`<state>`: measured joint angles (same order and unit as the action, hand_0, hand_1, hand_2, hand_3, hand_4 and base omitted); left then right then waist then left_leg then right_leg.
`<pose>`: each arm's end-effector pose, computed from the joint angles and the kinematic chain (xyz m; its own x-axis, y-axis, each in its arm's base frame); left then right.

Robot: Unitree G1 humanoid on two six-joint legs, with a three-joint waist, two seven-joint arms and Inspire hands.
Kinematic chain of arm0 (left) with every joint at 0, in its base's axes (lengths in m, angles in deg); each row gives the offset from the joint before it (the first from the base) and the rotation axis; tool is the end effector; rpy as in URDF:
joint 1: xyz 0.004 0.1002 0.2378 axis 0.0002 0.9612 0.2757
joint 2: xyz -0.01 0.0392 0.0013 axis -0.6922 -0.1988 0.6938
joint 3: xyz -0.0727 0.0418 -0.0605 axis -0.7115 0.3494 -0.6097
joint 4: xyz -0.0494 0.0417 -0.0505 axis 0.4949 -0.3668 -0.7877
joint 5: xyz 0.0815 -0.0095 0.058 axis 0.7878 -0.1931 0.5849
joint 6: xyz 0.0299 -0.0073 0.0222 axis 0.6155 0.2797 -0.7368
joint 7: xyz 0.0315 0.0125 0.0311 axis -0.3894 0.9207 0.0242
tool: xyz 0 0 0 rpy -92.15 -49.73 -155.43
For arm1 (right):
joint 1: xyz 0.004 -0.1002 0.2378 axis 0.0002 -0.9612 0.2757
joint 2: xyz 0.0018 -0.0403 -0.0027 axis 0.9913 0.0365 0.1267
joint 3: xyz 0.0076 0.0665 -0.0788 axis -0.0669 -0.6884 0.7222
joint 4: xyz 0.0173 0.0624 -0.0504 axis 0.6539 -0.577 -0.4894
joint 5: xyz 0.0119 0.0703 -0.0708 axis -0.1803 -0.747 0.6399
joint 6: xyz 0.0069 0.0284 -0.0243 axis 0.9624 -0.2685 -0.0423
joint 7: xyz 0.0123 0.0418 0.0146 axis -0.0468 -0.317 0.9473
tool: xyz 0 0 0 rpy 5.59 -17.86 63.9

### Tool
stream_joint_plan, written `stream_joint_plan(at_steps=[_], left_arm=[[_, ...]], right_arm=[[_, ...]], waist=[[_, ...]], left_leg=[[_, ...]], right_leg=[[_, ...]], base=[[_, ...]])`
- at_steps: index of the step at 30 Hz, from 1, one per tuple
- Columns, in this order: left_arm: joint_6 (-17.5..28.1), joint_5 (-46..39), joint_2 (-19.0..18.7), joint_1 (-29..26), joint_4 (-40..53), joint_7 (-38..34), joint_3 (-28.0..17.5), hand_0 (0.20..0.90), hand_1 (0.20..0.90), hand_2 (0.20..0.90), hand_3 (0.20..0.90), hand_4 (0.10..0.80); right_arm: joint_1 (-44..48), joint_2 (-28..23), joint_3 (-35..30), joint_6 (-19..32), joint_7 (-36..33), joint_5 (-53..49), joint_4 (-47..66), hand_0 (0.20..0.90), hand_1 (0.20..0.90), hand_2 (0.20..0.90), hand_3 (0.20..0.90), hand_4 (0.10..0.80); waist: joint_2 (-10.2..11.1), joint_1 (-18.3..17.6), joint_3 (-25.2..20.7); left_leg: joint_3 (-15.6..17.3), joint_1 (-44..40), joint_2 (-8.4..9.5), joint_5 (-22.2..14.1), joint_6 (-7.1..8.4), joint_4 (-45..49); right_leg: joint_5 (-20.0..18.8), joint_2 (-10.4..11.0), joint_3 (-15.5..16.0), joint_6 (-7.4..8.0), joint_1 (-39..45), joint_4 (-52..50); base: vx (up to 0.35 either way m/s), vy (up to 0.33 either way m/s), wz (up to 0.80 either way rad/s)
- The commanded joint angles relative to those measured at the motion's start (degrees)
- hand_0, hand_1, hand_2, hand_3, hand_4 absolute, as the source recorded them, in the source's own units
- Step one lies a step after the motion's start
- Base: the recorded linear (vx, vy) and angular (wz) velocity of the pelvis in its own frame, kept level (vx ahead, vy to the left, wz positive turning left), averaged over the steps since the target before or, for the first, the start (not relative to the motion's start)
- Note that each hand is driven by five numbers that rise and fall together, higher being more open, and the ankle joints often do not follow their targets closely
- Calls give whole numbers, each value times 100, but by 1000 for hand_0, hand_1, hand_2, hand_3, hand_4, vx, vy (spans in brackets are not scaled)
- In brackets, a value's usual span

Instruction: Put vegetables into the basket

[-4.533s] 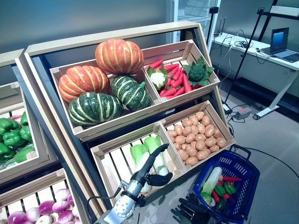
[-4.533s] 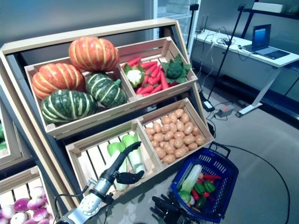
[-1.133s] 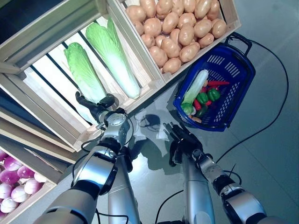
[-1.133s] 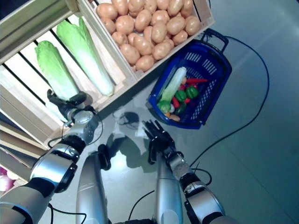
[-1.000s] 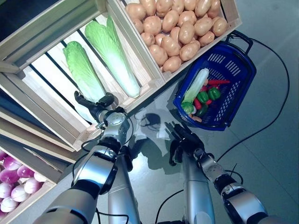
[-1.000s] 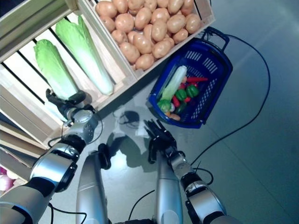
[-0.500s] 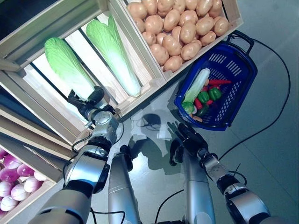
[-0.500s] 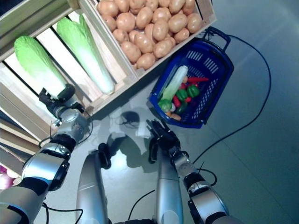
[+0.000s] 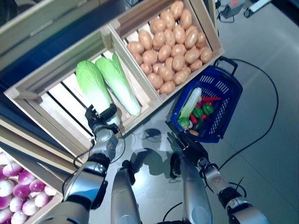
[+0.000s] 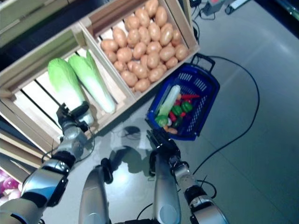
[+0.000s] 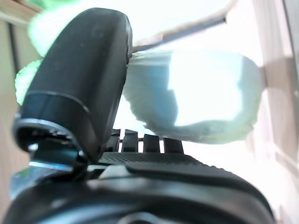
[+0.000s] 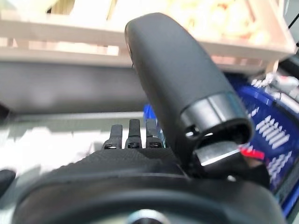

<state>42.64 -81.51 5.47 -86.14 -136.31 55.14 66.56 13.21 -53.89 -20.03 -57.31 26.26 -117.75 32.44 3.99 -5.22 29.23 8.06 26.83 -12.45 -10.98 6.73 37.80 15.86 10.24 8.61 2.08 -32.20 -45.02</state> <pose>0.3168 0.2063 0.0658 0.7791 0.6003 -0.1806 -0.6261 0.7594 -0.1771 0.2420 -0.1591 -0.0283 0.9410 0.2257 -0.2523 0.1283 0.4519 0.8828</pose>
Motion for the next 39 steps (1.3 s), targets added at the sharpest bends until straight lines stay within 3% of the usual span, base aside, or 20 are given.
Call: stream_joint_plan(at_steps=[1, 6, 9, 15, 18, 21, 24, 29, 39], left_arm=[[996, 571, 14, 274, 621, 48, 34, 300, 300, 300, 300, 400], [1116, 1009, 393, 1296, 1554, 34, 49, 300, 300, 300, 300, 400], [1091, 1364, 612, 1723, 2030, 14, 82, 300, 300, 300, 300, 400], [791, 2081, 472, 2301, 2962, 275, 234, 300, 300, 300, 300, 400], [643, 2228, 384, 2525, 3294, 553, 250, 300, 300, 300, 300, 400], [531, 2401, 316, 2679, 3530, 724, 275, 300, 300, 300, 300, 400], [483, 2589, 268, 2764, 3680, 841, 334, 300, 300, 300, 300, 400], [556, 2733, 237, 2796, 3665, 1194, 366, 300, 300, 300, 300, 400], [1037, 3199, 21, 2728, 4136, 1827, 491, 300, 300, 300, 300, 400]], right_arm=[[-240, 190, -40, 473, 242, 149, 583, 900, 900, 900, 900, 800], [-905, 307, -142, 678, 148, 494, 1376, 900, 900, 900, 900, 800], [-1184, 236, -126, 1051, -570, 1534, 1696, 900, 900, 900, 900, 800], [-1494, 243, -227, 1502, -945, 1822, 2698, 900, 900, 900, 900, 800], [-1564, 265, -314, 1480, -940, 2031, 2979, 900, 900, 900, 900, 800], [-1535, 208, -327, 1516, -857, 2321, 3225, 900, 900, 900, 900, 800], [-1476, 89, -306, 1487, -667, 2598, 3552, 900, 900, 900, 900, 800], [-1236, -230, -441, 1404, -655, 2991, 3761, 900, 900, 900, 900, 800], [-816, -712, -627, 970, -66, 2805, 3980, 900, 900, 900, 900, 800]], waist=[[-246, -2, -890], [-256, 104, -1260], [-264, 150, -1493], [-291, 214, -1889], [-306, 239, -2046], [-288, 303, -2172], [-250, 347, -2282], [-196, 373, -2403], [-145, 451, -2531]], left_leg=[[382, -626, 319, -229, -493, -512], [501, -1534, 473, 11, -518, -1317], [566, -2024, 541, 179, -514, -1829], [662, -2905, 692, 505, -530, -2964], [620, -3280, 756, 701, -522, -3585], [610, -3491, 783, 976, -510, -4138], [518, -3526, 784, 990, -471, -4280], [569, -3587, 751, 937, -464, -4280], [573, -3725, 705, 830, -465, -4280]], right_leg=[[-280, 192, -38, 150, 814, 870], [-603, 126, 183, 239, 1820, 1933], [-823, 62, 310, 282, 2429, 2653], [-1164, -67, 492, 371, 3376, 3732], [-1385, -125, 506, 432, 3697, 4201], [-1673, -175, 632, 440, 3891, 4661], [-1821, -239, 682, 456, 4043, 4988], [-1783, -331, 614, 411, 4054, 5002], [-1699, -408, 601, 355, 4181, 5002]], base=[[81, 1, 3], [146, -2, -2], [138, -16, -3], [130, -8, 1], [67, -2, -10], [23, -27, 11], [38, -46, 5], [31, -49, 6], [58, -48, 2]])
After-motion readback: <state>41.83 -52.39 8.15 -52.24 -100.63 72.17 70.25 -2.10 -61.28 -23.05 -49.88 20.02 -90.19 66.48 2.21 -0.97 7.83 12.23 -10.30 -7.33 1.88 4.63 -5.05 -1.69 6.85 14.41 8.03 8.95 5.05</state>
